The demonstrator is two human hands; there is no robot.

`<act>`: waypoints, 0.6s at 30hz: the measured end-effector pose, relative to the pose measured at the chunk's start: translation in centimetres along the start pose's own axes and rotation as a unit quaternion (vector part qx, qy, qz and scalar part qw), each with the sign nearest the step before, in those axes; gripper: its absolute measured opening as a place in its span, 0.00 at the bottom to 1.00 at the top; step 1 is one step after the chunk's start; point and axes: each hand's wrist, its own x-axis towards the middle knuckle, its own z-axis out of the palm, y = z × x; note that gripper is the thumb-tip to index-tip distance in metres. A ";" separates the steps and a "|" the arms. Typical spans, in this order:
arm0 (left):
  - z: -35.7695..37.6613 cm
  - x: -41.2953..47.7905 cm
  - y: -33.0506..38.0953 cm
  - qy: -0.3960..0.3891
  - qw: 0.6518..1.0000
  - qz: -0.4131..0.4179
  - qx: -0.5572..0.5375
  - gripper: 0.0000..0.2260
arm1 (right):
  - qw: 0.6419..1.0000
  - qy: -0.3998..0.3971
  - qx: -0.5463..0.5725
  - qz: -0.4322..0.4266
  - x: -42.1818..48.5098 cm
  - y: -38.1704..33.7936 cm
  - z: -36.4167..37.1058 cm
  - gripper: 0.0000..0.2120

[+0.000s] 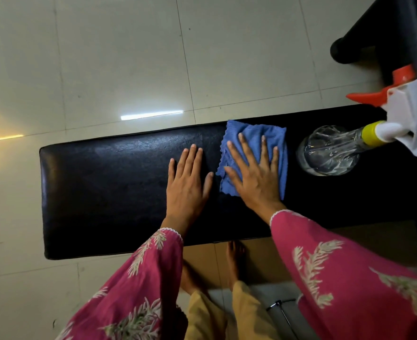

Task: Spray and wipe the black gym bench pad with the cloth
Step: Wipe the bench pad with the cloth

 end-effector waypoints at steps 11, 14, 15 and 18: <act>-0.3 0.0 -0.3 -0.012 1.000 0.006 0.004 0.28 | 1.000 0.024 0.017 0.005 2.1 2.4 -0.3 0.28; -0.4 0.0 -0.3 -0.016 1.000 0.013 0.014 0.28 | 0.998 0.037 0.016 0.056 1.3 1.6 -0.2 0.28; -0.4 0.0 -0.3 -0.019 1.000 0.014 0.017 0.28 | 0.998 0.035 0.013 0.056 0.8 0.9 -0.1 0.28; -0.7 0.1 -0.2 -0.038 0.999 0.011 0.019 0.26 | 0.999 0.012 0.015 0.043 -0.3 0.3 -0.2 0.29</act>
